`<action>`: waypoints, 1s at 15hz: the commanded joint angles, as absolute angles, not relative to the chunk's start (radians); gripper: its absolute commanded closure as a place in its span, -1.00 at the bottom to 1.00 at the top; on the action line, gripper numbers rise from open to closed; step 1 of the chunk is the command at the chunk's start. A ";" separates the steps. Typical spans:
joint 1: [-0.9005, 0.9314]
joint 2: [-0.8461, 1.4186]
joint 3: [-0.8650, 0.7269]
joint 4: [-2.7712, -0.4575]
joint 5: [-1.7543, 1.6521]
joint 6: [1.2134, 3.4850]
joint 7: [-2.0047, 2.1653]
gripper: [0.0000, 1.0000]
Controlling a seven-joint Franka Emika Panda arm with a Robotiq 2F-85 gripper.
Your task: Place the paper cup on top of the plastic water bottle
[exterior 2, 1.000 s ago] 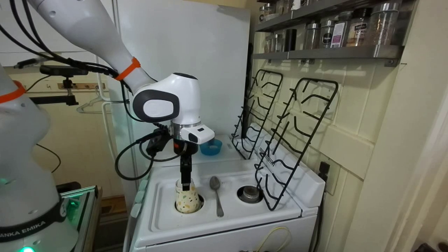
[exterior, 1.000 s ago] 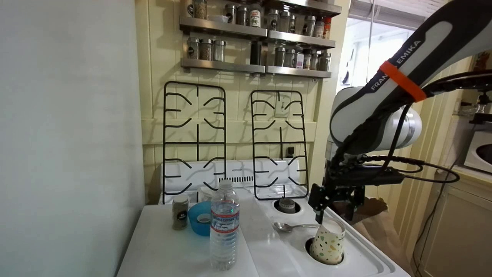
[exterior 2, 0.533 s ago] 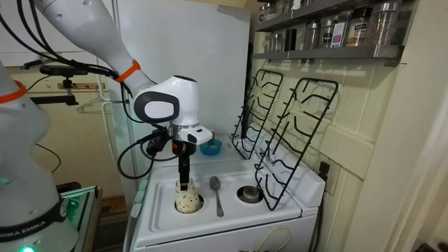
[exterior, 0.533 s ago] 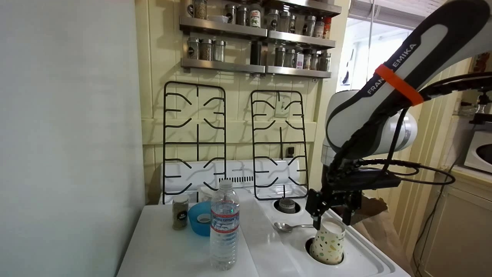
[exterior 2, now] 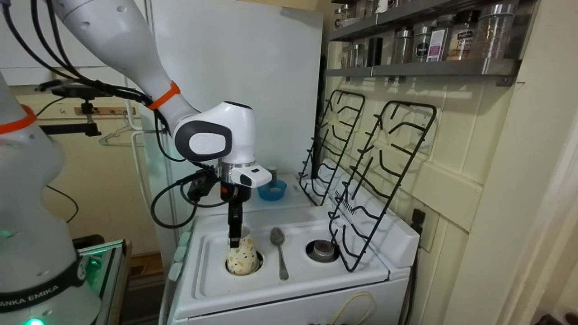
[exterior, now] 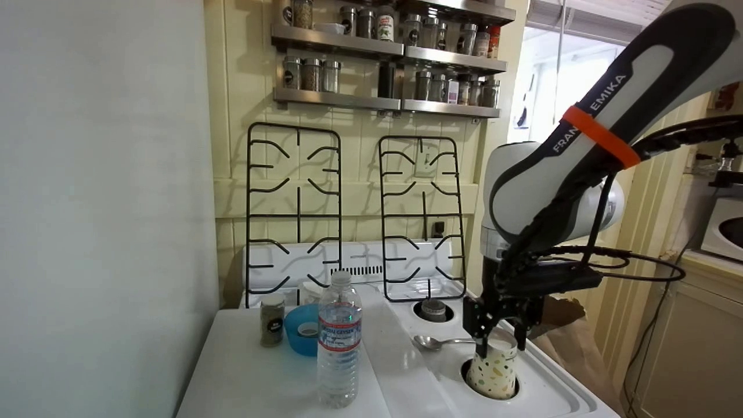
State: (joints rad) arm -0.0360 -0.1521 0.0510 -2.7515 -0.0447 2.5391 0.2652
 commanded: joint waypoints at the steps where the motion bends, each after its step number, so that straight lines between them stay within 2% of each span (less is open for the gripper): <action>1: -0.048 -0.160 0.059 -2.751 -0.112 2.522 0.340 -0.07; 3: -0.052 -0.167 0.062 -2.749 -0.144 2.520 0.373 -0.15; 5: -0.053 -0.172 0.067 -2.749 -0.171 2.515 0.403 -0.68; 8: -0.057 -0.178 0.073 -2.747 -0.211 2.505 0.441 -1.00; 14: -0.059 -0.186 0.075 -2.747 -0.241 2.486 0.474 -1.00; 15: -0.061 -0.187 0.076 -2.747 -0.245 2.486 0.484 -0.77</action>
State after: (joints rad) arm -0.0485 -0.1673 0.0599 -2.7474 -0.2101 2.5227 0.4370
